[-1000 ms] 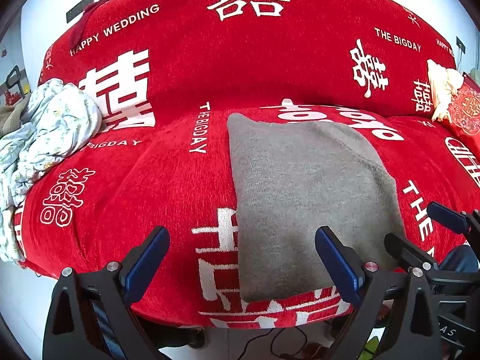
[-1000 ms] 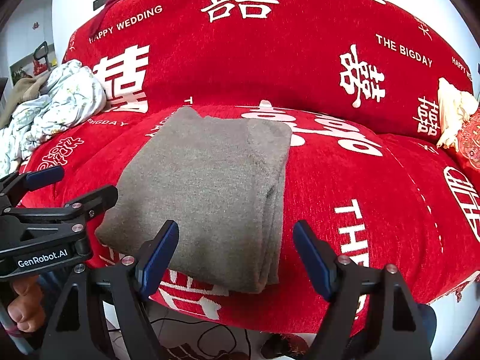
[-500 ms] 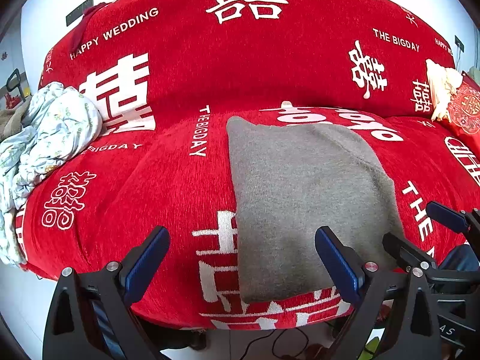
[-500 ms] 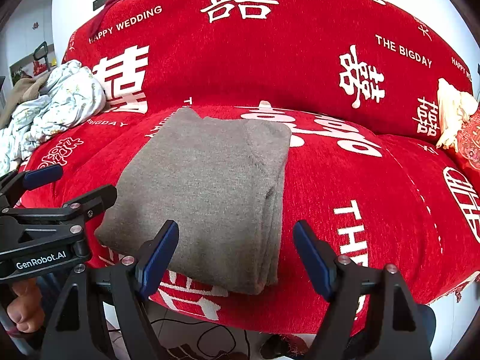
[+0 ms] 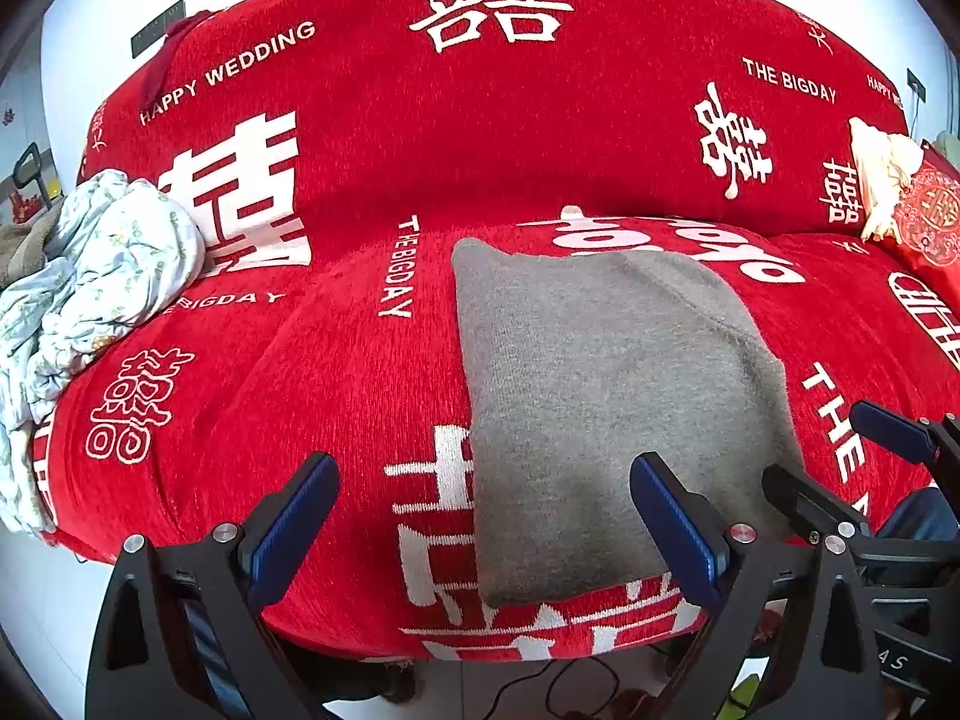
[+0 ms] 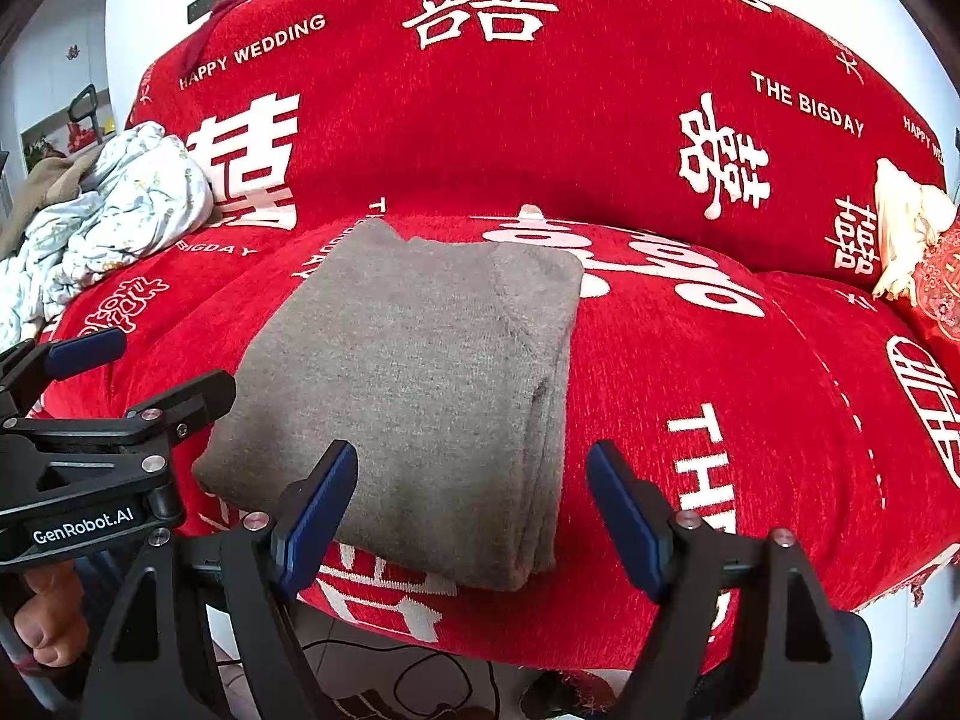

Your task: Fold small clothes

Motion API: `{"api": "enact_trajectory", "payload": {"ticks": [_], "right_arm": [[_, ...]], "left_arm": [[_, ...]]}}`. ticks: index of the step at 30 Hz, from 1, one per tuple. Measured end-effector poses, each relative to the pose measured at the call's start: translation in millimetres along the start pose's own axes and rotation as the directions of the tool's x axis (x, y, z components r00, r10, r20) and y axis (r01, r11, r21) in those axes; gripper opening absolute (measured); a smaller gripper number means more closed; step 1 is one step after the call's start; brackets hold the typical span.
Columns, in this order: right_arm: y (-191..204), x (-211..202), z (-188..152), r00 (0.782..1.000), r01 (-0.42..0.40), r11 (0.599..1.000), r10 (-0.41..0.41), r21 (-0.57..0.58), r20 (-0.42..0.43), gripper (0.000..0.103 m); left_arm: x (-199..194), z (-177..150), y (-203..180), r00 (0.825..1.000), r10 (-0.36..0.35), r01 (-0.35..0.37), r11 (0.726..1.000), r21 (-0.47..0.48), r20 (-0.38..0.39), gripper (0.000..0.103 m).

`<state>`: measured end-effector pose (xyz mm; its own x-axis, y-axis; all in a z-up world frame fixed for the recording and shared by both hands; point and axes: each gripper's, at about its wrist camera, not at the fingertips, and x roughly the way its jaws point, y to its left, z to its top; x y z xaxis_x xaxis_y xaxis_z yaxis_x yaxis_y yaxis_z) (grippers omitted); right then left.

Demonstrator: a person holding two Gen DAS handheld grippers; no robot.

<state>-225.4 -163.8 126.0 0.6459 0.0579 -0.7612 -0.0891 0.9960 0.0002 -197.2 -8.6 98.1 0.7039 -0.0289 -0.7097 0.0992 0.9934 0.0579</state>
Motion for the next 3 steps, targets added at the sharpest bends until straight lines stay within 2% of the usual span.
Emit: {"api": "enact_trajectory", "payload": {"ticks": [3], "right_arm": [[0.4,-0.2,-0.1,1.0,-0.001,1.0,0.001,0.001,0.001,0.081]], "left_arm": [[-0.9,0.8,0.0,1.0,-0.002,0.002,1.0,0.0,0.004,0.098]]}}
